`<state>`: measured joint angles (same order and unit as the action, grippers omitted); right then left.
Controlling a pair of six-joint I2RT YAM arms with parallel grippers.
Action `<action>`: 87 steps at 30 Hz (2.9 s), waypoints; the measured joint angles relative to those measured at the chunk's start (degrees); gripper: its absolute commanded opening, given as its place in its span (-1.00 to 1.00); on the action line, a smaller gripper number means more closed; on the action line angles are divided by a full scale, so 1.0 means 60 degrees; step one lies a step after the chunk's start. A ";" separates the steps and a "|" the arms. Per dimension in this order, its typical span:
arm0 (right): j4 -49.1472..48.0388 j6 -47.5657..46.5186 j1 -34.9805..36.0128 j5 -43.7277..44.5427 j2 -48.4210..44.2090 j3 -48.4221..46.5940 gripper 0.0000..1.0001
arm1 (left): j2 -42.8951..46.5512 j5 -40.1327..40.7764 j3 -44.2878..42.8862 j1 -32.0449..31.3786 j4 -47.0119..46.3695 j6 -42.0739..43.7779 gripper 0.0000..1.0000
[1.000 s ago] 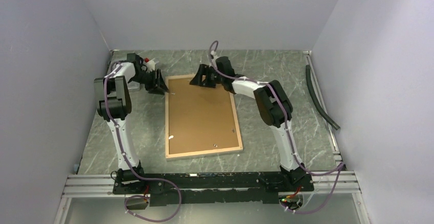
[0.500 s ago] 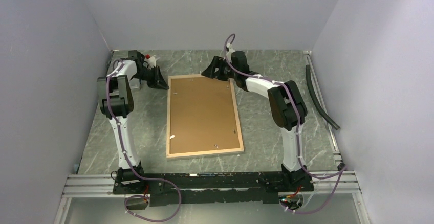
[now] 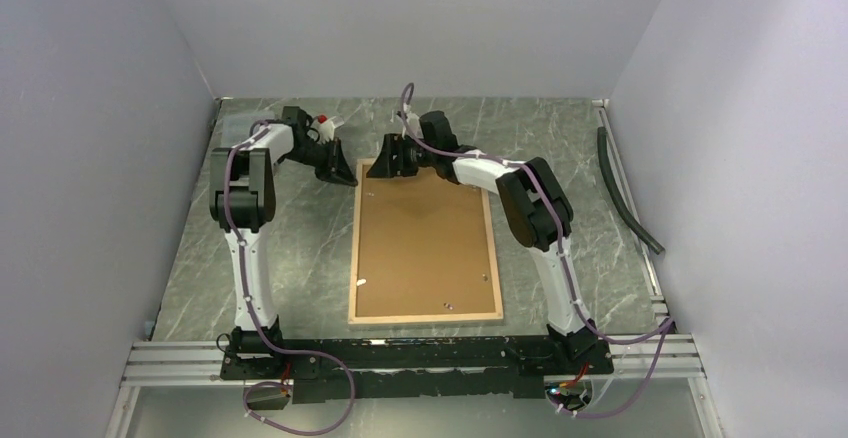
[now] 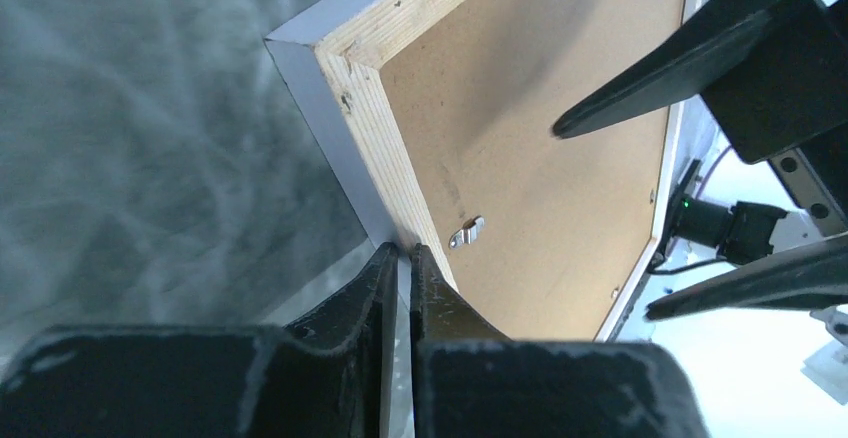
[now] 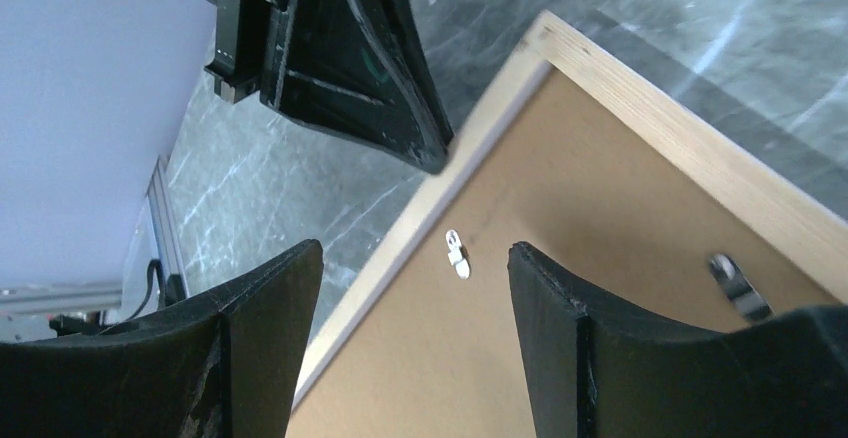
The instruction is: Put the photo into the frame
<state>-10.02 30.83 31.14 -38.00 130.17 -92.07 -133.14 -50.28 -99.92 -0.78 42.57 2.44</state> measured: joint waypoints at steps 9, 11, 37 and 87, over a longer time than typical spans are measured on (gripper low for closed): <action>0.0623 -0.0393 0.0361 -0.0295 0.0419 -0.0433 0.41 | 0.0208 -0.0368 0.0590 -0.0401 -0.0066 0.0033 -0.90; 0.0634 -0.0412 0.0401 -0.0291 0.0415 -0.0313 0.41 | 0.0262 -0.0382 0.0692 -0.0397 -0.0157 0.0029 -0.90; 0.0787 -0.1140 0.0794 -0.0419 0.0109 0.0328 0.38 | 0.0368 -0.0353 0.0838 -0.0397 -0.0302 0.0015 -0.95; 0.0484 -0.0138 0.1260 -0.0036 -0.0197 0.0860 0.38 | 0.0532 -0.0138 0.0918 -0.0415 -0.0233 0.0007 -0.95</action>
<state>-7.11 30.00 38.70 -38.22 128.99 -86.91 -129.95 -51.11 -94.41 -3.27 41.17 2.48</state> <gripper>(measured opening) 0.667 0.027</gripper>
